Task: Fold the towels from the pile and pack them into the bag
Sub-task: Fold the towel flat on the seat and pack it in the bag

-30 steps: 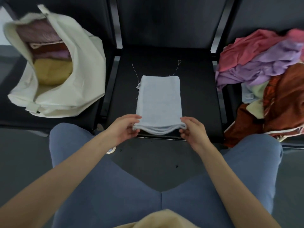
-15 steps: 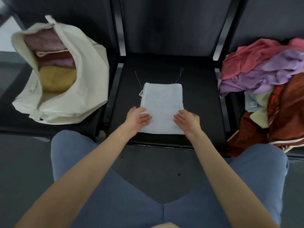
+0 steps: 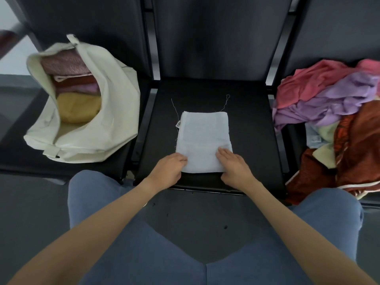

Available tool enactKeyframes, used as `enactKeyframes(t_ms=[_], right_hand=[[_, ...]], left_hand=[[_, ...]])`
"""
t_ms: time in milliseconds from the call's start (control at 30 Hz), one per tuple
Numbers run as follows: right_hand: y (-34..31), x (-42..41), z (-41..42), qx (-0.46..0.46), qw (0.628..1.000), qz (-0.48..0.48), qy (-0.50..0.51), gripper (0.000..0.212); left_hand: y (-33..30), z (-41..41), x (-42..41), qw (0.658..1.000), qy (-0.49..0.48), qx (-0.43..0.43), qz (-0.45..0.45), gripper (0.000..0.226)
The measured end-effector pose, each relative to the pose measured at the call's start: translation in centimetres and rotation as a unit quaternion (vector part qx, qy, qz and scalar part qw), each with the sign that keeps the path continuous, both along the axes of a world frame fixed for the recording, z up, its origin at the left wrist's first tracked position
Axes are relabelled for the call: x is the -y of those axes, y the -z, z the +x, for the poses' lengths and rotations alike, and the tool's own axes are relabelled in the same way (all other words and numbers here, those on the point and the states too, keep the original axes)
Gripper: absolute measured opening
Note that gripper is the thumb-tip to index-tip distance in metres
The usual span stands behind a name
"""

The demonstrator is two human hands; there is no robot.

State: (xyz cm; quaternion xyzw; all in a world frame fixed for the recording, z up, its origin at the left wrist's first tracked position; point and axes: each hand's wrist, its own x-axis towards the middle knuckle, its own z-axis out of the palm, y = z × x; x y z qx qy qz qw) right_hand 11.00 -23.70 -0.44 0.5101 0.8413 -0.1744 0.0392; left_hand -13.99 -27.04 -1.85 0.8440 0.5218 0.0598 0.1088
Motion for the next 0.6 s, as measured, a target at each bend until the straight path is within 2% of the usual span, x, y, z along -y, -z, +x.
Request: enactKeyframes(t_ms=[133, 200, 300, 433, 600], right_hand=[[0.2, 0.1, 0.4, -0.044, 0.998, 0.054, -0.003, 0.047], [-0.2, 0.3, 1.2, -0.082, 0.996, 0.038, 0.025, 0.029], [-1.7, 0.4, 2.7, -0.172, 0.978, -0.048, 0.105, 0.011], [-3.2, -0.1, 3.3, -0.315, 0.921, -0.131, 0.189, 0.023], [-3.0, -1.9, 1.4, -0.450, 0.801, -0.220, 0.327, 0.028]], left_hand=[[-0.7, 0.6, -0.7, 0.998, -0.039, -0.001, -0.038, 0.019], [-1.7, 0.6, -0.4, 0.994, -0.073, 0.049, -0.066, 0.015], [-3.6, 0.6, 1.1, 0.971, -0.120, 0.169, -0.122, 0.002], [-5.3, 0.3, 1.9, 0.916, -0.178, 0.297, -0.204, 0.004], [-5.9, 0.1, -0.7, 0.822, -0.322, 0.412, -0.224, 0.010]])
